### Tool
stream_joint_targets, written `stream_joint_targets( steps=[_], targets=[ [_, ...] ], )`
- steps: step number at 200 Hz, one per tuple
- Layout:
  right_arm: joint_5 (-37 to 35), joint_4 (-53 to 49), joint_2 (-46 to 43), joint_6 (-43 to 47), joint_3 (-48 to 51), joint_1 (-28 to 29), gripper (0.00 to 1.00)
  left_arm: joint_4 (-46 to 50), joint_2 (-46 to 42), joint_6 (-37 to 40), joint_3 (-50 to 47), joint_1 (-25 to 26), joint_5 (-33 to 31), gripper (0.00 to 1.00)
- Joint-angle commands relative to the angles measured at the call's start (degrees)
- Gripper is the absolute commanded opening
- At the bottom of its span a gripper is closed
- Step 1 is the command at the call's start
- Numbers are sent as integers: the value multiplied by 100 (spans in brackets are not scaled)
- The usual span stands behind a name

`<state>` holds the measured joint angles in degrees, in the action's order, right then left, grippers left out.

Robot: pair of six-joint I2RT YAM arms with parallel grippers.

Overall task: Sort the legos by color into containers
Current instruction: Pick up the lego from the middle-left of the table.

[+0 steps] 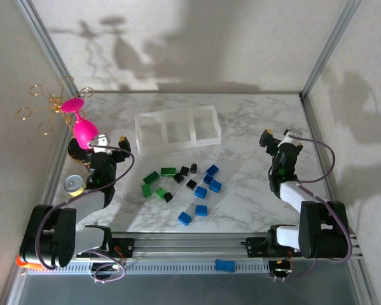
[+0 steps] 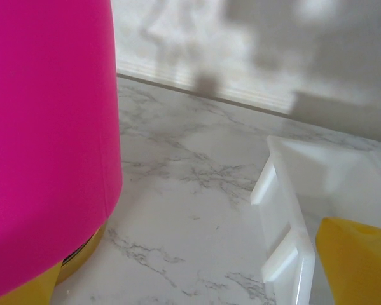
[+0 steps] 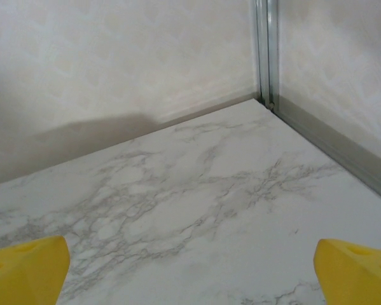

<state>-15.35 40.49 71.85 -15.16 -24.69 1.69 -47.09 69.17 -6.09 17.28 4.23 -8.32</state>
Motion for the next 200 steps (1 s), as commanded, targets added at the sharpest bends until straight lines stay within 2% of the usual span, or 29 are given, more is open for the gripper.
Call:
stream_joint_targets(
  steps=[1, 29, 58, 76, 156, 200],
  targets=[
    [17, -1078, -145, -705, -504, -79, 99, 376, -338, -307, 201, -45, 111, 99],
    [543, -1489, -254, -870, -674, -93, 99, 785, -641, -750, 335, -45, 132, 99],
    [1234, -2098, -209, -1173, -868, -74, 99, 1122, -947, -1124, 403, 19, 624, 99],
    [1655, -2295, -262, -1249, -833, -12, 99, 1446, -1122, -1261, 432, 177, 608, 99],
    [2088, -3610, -322, -1130, -1052, 1033, 99, 3192, -1824, -1666, 518, 1036, 393, 99],
    [2131, -3686, -321, -1174, -1129, 1551, 99, 3619, -2013, -1877, 422, 1171, 295, 99]
  ],
)
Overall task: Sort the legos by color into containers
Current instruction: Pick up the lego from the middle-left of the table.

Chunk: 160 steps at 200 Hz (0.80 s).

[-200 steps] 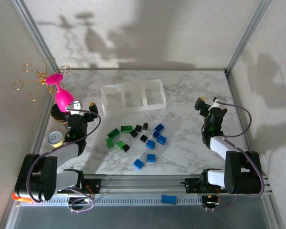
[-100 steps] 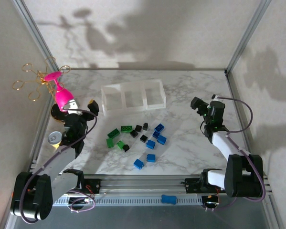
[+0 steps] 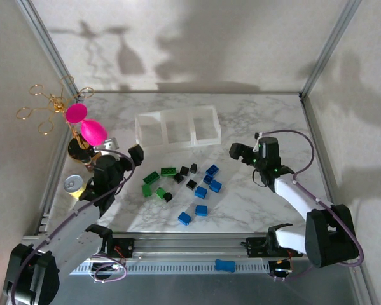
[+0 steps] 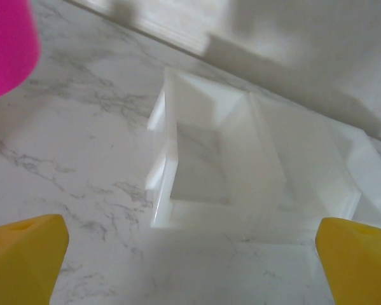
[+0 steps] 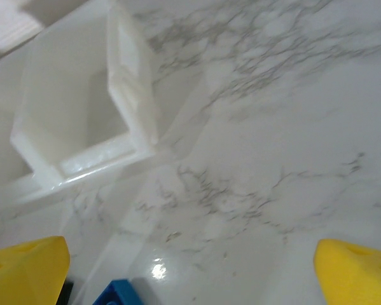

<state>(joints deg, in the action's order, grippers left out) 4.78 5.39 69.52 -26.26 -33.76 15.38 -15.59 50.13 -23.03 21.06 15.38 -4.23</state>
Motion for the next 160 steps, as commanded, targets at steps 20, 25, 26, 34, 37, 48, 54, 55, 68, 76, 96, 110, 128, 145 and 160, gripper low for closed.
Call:
stream_joint_targets(
  steps=[20, 25, 26, 34, 37, 48, 54, 55, 68, 76, 96, 110, 128, 145, 160],
  targets=[
    [-5, -223, -71, -86, -284, 412, 99, 556, -143, -274, -30, 79, -96, 99],
    [1, -251, -59, -98, -312, 469, 99, 580, -156, -337, -40, 102, -71, 100],
    [-1, -254, -60, -98, -318, 485, 99, 586, -159, -353, -40, 113, -66, 99],
    [18, -294, -58, -128, -333, 620, 99, 645, -178, -463, -54, 191, -22, 99],
    [21, -307, -67, -145, -340, 668, 99, 697, -187, -504, -50, 217, -6, 99],
    [103, -373, -66, -193, -343, 869, 99, 994, -202, -657, 16, 329, -7, 98],
    [153, -429, -54, -195, -357, 979, 99, 1166, -205, -720, 52, 394, -13, 97],
    [159, -440, -58, -200, -363, 999, 99, 1209, -214, -729, 59, 399, -15, 97],
    [165, -627, -22, -242, -418, 1244, 99, 1643, -223, -915, 120, 529, -6, 94],
    [175, -761, 24, -299, -454, 1396, 99, 1859, -233, -1038, 139, 631, 45, 91],
    [325, -931, 136, -476, -492, 1768, 99, 2496, -186, -1346, 252, 915, 115, 90],
    [359, -990, 161, -582, -492, 2027, 99, 2914, -188, -1584, 364, 1195, -40, 90],
    [162, -1151, 186, -702, -588, 2357, 99, 3544, -128, -1883, 605, 1514, -309, 89],
    [138, -1218, 286, -798, -688, 2627, 99, 3945, 101, -2059, 834, 1760, -458, 87],
    [144, -1256, 425, -852, -806, 2825, 99, 4089, 379, -2112, 993, 1967, -450, 85]
  ],
)
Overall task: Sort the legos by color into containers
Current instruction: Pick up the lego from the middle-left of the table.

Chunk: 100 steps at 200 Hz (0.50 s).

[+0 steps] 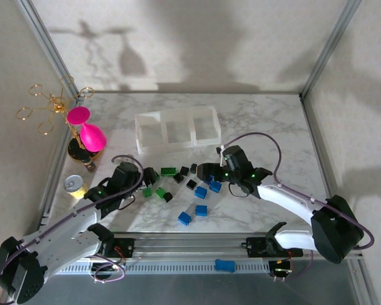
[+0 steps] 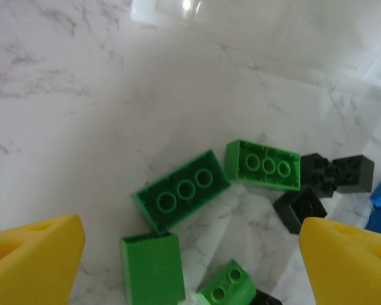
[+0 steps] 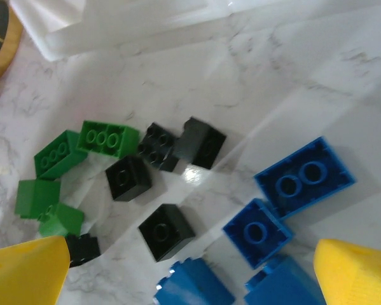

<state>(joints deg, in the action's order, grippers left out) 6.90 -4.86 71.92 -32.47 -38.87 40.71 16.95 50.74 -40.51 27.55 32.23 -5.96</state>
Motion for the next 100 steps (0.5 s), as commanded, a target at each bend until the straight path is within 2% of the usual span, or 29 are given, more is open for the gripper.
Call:
stream_joint_targets(
  steps=[1, 43, 89, 100],
  targets=[
    [-67, -237, 196, -232, -304, 308, 99, 849, 346, -376, 359, 292, -285, 85],
    [-141, -270, 430, -376, -463, 699, 99, 1437, 1110, -617, 839, 782, -952, 77],
    [-284, -312, 500, -403, -439, 781, 99, 1174, 1807, -582, 718, 847, -793, 75],
    [-297, -329, 496, -401, -429, 787, 99, 1062, 1852, -650, 647, 864, -779, 71]
  ],
)
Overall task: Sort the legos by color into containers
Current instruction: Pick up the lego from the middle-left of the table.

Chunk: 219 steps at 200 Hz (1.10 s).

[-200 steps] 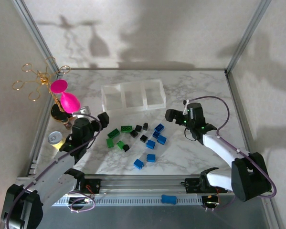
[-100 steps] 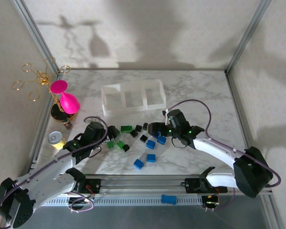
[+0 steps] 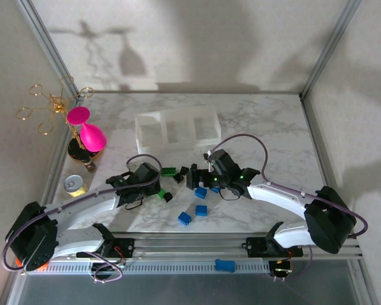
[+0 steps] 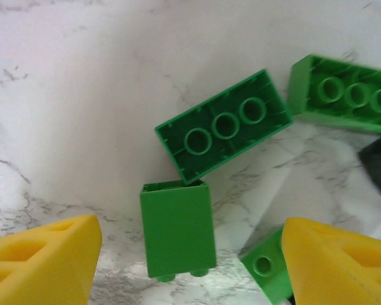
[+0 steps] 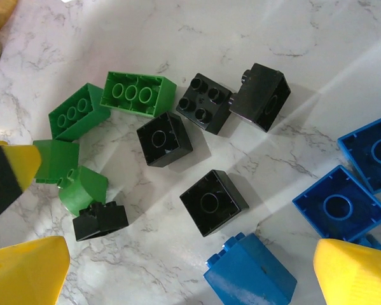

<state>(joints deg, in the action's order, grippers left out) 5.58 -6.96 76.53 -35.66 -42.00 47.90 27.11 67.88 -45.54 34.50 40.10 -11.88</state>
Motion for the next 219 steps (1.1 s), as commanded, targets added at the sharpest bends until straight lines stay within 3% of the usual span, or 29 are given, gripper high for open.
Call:
stream_joint_targets(
  steps=[1, 37, 124, 189, 219],
  targets=[
    [-169, -120, 36, -82, -116, 69, 99, 25, 138, -148, -57, 77, -185, 70],
    [-259, -145, 45, -74, -99, 65, 99, -406, 315, -143, -272, 77, -28, 59],
    [-393, -222, 41, -69, -97, 74, 99, -257, 577, -45, -89, 77, -403, 34],
    [-558, -310, -153, -96, -247, 74, 99, 214, -349, 52, 384, 77, -436, 29],
    [-630, -154, -315, -244, -182, 70, 99, 273, -340, 269, 893, 52, -625, 29]
  ],
)
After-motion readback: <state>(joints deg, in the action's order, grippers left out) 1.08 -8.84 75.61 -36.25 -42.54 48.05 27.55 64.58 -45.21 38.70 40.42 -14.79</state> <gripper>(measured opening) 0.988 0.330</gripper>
